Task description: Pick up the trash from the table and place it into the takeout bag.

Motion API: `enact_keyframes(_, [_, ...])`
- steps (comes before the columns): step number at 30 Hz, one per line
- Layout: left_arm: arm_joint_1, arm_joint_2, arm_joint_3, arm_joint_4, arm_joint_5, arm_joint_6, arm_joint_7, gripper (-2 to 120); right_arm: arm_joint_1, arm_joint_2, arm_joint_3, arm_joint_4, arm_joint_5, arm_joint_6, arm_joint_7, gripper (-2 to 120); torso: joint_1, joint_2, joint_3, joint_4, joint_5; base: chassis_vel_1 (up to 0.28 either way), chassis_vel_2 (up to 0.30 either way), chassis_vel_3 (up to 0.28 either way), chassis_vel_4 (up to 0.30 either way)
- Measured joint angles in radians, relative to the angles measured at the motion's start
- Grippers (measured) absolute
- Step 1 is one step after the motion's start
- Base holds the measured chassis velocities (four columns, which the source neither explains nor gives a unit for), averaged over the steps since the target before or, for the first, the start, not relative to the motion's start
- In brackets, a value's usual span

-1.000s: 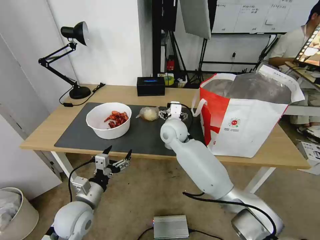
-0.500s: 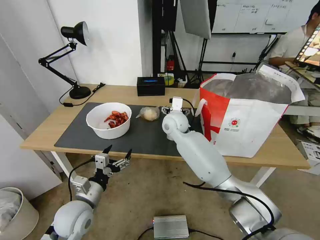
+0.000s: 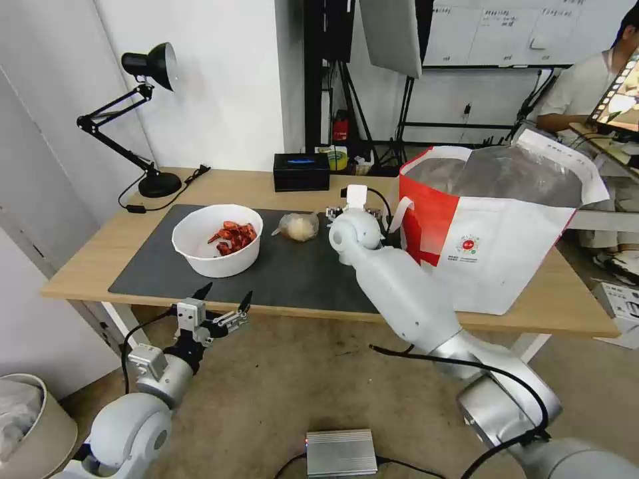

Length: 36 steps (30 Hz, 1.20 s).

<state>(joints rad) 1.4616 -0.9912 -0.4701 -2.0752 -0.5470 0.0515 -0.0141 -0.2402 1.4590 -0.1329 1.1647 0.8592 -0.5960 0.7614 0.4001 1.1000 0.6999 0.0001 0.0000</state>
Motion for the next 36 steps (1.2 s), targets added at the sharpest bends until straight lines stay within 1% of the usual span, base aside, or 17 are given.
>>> enact_keyframes(2, [0.0, 0.001, 0.0, 0.0, 0.0, -0.001, 0.0, 100, 0.021, -0.008, -0.002, -0.025, 0.018, -0.016, -0.035, 100, 0.0, 0.0, 0.0, -0.0001, 0.0, 0.0, 0.0, 0.0, 0.0])
enact_keyframes(25, [0.0, 0.002, 0.012, -0.002, -0.001, -0.001, 0.001, 100, 0.082, -0.026, -0.001, -0.134, 0.018, -0.093, -0.178, 100, 0.0, 0.0, 0.0, 0.0, 0.0, 0.0, 0.0, 0.0, 0.0])
enact_keyframes(26, [0.0, 0.003, 0.012, -0.004, -0.001, -0.001, 0.001, 100, 0.086, -0.027, 0.001, -0.147, 0.018, -0.104, -0.203, 100, 0.0, 0.0, 0.0, -0.0001, 0.0001, 0.0, 0.0, 0.0, 0.0])
enact_keyframes(36, [0.006, -0.007, 0.013, -0.009, 0.0, -0.002, 0.001, 100, 0.095, -0.03, 0.01, -0.187, 0.008, -0.126, -0.286, 100, 0.0, 0.0, 0.0, -0.0001, 0.0, 0.0, 0.0, 0.0, 0.0])
